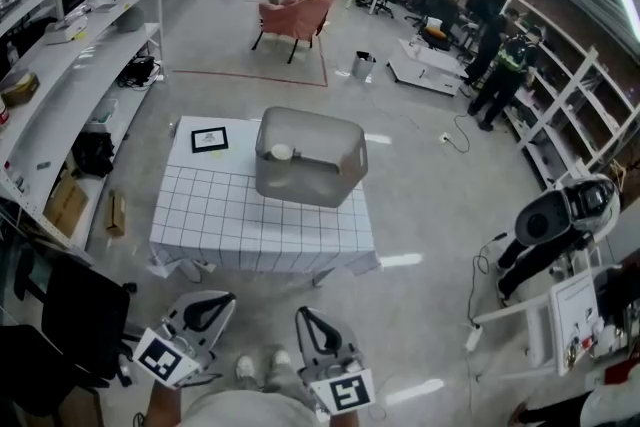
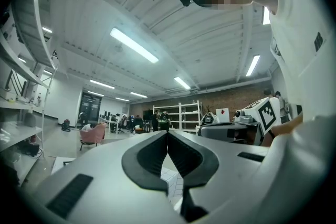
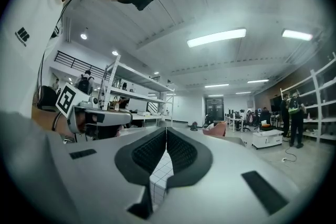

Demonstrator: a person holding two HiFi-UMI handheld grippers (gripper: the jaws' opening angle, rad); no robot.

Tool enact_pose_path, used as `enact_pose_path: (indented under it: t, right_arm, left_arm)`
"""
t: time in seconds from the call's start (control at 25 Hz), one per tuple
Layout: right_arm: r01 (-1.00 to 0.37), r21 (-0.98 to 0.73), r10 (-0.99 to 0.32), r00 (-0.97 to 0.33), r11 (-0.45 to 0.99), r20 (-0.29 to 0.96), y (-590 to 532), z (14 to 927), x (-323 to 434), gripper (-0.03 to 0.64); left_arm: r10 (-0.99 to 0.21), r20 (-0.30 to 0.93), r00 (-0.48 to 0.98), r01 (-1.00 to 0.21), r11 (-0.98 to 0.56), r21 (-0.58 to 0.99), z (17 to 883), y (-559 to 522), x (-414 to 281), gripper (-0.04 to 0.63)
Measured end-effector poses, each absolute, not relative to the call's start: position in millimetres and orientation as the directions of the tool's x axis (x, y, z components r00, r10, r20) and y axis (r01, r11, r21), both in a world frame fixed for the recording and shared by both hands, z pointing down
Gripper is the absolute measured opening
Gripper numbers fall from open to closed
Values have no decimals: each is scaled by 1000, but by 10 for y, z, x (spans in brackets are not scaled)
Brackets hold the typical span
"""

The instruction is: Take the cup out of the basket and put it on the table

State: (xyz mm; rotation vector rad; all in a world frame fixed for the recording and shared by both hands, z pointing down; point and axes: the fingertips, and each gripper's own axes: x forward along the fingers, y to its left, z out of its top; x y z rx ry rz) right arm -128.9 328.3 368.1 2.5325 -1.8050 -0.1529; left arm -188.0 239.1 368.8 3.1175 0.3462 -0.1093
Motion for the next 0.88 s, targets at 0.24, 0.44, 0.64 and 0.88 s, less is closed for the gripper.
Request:
enact_pose_path:
  t: [0.24, 0.44, 0.64, 0.88]
  right_arm:
    - [-944, 97, -948, 310, -317, -73, 2913, 3665, -1111, 11]
    - [-953, 100, -958, 277, -284, -77, 2767, 3648, -780, 11]
    - [-962, 98, -965, 245, -254, -93, 2619, 3645, -396, 11]
    - [-973, 70, -972, 210, -218, -107, 2514, 3657, 61, 11]
  left_arm:
    - [216, -74, 974, 217, -976, 7, 3729, 2060, -1684, 11]
    - [188, -68, 980, 189, -982, 10, 3746, 1936, -1358, 11]
    - [154, -48, 987, 154, -988, 6, 3799, 1805, -999, 11]
    - [123, -32, 992, 123, -992, -19, 3771, 1739, -581, 11]
